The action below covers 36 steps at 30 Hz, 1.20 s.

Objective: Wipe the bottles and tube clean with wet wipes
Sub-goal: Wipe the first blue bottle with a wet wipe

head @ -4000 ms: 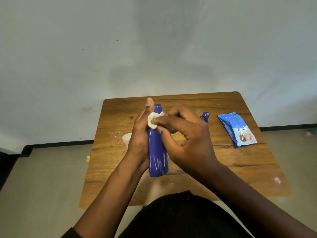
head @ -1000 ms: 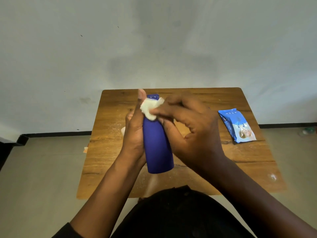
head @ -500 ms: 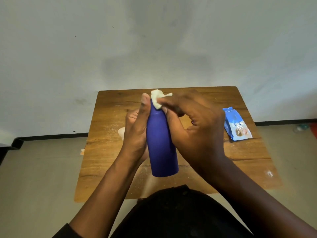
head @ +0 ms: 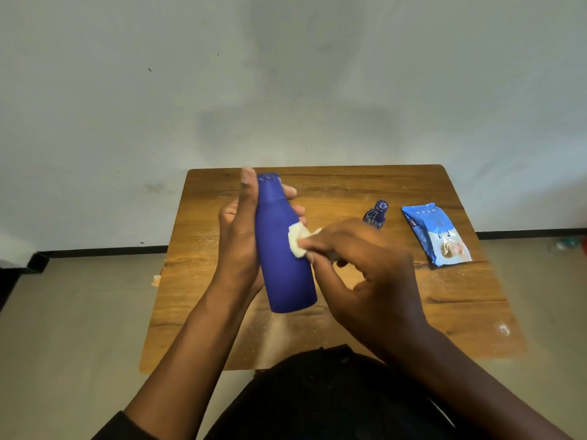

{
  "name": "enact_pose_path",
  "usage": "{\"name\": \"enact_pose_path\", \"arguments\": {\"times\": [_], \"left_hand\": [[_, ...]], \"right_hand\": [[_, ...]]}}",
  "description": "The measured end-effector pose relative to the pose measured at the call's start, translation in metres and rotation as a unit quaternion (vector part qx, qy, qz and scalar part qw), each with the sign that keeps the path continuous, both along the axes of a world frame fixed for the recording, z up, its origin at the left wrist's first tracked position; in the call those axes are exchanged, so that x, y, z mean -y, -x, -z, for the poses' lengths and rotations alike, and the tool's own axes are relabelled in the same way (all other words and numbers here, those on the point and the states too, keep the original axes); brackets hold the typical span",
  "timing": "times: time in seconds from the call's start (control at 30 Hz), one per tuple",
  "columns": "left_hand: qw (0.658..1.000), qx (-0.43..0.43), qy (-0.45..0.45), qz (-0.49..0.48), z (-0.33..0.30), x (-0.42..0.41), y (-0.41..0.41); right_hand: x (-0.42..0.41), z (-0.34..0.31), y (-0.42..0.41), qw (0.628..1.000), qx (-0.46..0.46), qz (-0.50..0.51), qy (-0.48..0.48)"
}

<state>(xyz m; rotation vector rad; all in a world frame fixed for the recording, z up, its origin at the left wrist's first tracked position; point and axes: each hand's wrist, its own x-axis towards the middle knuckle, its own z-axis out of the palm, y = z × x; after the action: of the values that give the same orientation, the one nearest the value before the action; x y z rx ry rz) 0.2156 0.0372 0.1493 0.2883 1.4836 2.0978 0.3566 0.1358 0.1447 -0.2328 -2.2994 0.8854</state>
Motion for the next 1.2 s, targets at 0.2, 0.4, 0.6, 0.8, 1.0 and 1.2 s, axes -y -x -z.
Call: {"name": "enact_pose_path", "arguments": {"times": [0.2,0.4,0.6,0.8,1.0,1.2], "left_hand": [[0.995,-0.094,0.034,0.008,-0.004,-0.009,-0.019],[0.997,-0.064,0.009,-0.05,-0.005,-0.007,-0.012],[0.992,0.043,-0.007,-0.115,-0.001,0.004,0.007],[0.974,0.174,-0.07,-0.13,0.009,-0.001,-0.001],[0.975,0.159,-0.016,-0.154,0.001,-0.004,-0.005],[0.988,0.112,-0.103,-0.032,-0.006,0.0,-0.007]], "right_hand": [[-0.016,-0.032,0.029,0.997,-0.03,0.071,0.023],[-0.002,-0.019,0.019,0.998,-0.038,0.037,0.025],[0.012,0.006,-0.013,0.998,0.021,-0.053,0.039],[0.007,0.002,-0.012,0.993,0.068,-0.062,-0.071],[0.004,0.007,-0.004,0.994,0.028,0.004,-0.101],[0.002,-0.008,-0.003,0.883,0.016,-0.025,0.469]]}}
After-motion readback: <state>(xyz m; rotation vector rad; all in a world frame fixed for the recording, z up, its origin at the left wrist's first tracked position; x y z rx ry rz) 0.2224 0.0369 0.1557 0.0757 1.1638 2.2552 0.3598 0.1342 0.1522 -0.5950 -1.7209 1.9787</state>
